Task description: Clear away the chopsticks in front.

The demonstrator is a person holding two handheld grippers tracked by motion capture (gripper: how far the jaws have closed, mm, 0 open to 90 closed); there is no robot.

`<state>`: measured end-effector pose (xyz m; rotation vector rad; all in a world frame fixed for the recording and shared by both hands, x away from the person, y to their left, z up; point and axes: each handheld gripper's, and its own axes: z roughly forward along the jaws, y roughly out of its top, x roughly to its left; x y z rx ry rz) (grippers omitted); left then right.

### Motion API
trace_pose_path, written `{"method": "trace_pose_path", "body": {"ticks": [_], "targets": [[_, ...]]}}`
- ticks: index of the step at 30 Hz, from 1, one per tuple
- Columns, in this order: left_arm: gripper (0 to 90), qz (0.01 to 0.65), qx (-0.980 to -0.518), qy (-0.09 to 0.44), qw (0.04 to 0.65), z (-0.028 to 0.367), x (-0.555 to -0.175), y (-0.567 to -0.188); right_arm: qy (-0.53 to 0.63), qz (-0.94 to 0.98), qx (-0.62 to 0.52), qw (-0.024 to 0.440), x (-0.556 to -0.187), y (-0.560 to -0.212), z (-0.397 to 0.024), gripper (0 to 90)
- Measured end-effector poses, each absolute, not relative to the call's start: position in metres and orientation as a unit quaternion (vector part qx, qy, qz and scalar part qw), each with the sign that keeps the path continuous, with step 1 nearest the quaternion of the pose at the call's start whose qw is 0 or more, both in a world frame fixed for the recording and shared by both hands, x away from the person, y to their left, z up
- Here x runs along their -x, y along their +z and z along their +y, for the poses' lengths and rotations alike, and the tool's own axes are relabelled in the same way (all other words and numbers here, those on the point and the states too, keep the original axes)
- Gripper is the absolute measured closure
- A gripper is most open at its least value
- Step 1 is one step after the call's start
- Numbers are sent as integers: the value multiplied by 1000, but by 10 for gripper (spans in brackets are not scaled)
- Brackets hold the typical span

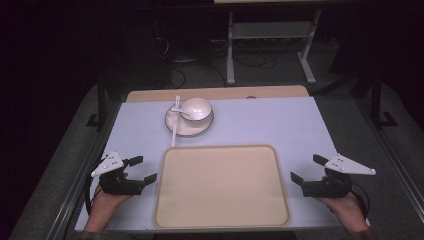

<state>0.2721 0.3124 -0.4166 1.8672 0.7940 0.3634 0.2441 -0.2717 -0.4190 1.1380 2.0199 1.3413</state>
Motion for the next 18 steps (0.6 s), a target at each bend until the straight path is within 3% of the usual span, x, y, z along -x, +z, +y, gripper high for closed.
{"method": "trace_pose_path", "body": {"ticks": [18], "targets": [[126,349,-800,142,467,304,-289,-408,481,740,-415,222,-249,-420,-269,0]]}}
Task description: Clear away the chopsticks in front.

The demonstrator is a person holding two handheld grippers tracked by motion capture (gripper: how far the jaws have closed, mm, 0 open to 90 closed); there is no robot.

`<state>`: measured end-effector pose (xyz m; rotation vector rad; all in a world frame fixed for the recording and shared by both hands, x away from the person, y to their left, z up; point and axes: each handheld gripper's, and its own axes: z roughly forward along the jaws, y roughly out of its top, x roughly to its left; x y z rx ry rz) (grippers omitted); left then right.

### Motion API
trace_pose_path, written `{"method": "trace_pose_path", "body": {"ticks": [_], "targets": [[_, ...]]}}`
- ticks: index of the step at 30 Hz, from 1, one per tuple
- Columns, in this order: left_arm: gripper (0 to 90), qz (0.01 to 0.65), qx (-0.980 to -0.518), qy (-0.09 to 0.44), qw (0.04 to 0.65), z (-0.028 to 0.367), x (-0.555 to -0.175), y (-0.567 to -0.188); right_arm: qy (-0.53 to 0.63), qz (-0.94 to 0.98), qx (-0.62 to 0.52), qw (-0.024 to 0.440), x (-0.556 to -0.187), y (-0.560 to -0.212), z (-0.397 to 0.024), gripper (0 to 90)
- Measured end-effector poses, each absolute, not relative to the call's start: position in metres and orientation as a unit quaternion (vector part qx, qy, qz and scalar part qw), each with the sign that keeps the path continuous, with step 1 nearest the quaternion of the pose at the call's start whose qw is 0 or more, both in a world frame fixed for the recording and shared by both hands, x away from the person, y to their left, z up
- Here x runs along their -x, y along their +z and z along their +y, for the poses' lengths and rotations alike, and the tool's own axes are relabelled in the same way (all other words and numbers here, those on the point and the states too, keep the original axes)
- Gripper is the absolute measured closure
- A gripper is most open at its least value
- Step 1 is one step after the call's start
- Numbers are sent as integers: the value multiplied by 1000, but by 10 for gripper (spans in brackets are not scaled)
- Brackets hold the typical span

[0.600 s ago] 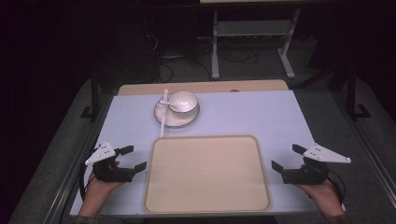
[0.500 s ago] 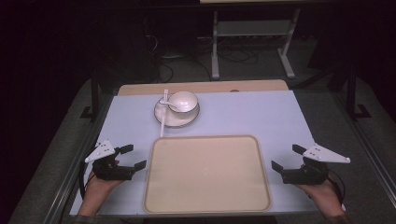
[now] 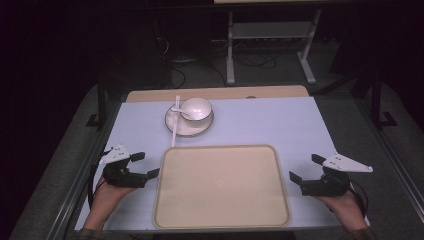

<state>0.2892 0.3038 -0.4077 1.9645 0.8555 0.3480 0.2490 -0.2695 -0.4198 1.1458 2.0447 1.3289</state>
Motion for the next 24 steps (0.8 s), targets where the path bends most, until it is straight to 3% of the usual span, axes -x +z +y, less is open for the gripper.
{"method": "trace_pose_path", "body": {"ticks": [24], "targets": [[127,360,-809,138,443,301,-313,-398,469,750,-412,218,-254,-420,-261,0]]}}
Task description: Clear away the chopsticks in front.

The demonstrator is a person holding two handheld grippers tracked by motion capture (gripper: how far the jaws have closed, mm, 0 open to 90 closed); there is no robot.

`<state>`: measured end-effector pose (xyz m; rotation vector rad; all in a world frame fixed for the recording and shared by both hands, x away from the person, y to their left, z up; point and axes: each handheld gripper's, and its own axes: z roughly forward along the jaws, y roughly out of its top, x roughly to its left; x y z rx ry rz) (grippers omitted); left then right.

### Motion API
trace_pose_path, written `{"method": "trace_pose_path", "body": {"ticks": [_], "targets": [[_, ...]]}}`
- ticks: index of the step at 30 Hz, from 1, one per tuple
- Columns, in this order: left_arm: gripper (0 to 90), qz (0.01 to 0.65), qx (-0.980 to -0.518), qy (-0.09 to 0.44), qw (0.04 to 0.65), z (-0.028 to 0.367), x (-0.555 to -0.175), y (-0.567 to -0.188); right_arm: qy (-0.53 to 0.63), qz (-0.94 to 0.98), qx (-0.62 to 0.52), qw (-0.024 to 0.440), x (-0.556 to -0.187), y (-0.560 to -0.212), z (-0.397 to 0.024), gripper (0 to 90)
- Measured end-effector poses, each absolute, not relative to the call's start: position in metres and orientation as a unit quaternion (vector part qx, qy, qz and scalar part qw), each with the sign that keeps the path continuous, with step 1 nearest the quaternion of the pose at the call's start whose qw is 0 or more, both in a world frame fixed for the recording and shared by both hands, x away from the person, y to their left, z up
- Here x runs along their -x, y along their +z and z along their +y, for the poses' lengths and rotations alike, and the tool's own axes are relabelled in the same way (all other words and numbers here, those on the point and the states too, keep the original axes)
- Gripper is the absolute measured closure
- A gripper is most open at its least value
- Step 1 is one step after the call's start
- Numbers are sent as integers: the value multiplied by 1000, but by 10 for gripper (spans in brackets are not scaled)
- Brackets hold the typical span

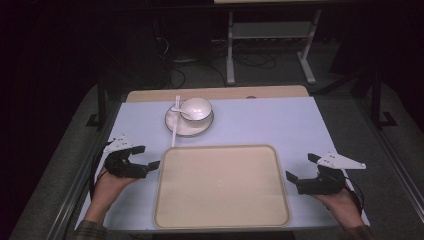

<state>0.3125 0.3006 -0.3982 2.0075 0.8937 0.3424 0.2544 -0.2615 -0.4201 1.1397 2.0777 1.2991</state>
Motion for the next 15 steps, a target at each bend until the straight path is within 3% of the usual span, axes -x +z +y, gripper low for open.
{"method": "trace_pose_path", "body": {"ticks": [15], "targets": [[130,366,-817,136,425,295,-333,-395,469,751,-411,217,-255,-420,-261,0]]}}
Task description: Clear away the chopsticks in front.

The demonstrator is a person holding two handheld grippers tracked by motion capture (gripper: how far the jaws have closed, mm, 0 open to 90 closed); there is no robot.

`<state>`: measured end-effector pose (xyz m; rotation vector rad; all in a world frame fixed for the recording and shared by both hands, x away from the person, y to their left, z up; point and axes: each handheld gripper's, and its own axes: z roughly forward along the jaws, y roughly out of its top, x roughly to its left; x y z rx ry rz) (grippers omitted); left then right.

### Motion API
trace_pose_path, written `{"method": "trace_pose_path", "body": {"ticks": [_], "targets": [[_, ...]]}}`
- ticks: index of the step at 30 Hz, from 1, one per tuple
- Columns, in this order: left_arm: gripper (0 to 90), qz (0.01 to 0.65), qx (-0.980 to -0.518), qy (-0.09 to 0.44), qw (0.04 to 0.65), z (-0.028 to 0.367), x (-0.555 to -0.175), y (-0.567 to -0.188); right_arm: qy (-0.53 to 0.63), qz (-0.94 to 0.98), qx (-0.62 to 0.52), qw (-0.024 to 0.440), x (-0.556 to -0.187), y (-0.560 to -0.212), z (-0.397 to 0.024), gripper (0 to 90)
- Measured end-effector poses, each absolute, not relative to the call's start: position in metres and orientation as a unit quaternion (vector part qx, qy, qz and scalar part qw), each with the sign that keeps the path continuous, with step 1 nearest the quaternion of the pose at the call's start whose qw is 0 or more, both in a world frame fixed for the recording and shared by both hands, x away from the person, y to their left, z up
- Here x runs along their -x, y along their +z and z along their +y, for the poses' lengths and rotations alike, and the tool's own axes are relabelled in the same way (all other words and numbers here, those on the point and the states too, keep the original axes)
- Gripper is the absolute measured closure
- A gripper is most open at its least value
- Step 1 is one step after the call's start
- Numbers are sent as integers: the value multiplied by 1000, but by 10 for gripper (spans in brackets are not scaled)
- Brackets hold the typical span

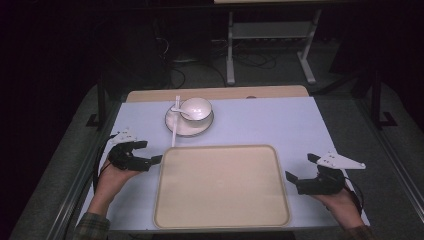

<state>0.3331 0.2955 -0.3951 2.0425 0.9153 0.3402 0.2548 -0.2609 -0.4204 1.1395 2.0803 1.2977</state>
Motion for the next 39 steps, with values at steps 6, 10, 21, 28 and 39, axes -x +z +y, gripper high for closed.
{"method": "trace_pose_path", "body": {"ticks": [6,10,21,28,39], "targets": [[136,370,-817,135,421,293,-344,-394,469,750,-413,216,-255,-420,-261,0],[146,372,-818,134,418,291,-352,-394,467,751,-414,215,-255,-421,-261,0],[243,380,-818,140,409,285,-375,-394,465,751,-416,216,-255,-421,-262,0],[387,389,-816,139,404,281,-389,-395,465,752,-416,215,-255,-422,-263,0],[685,387,-817,135,406,274,-409,-402,463,753,-416,212,-256,-423,-263,0]]}}
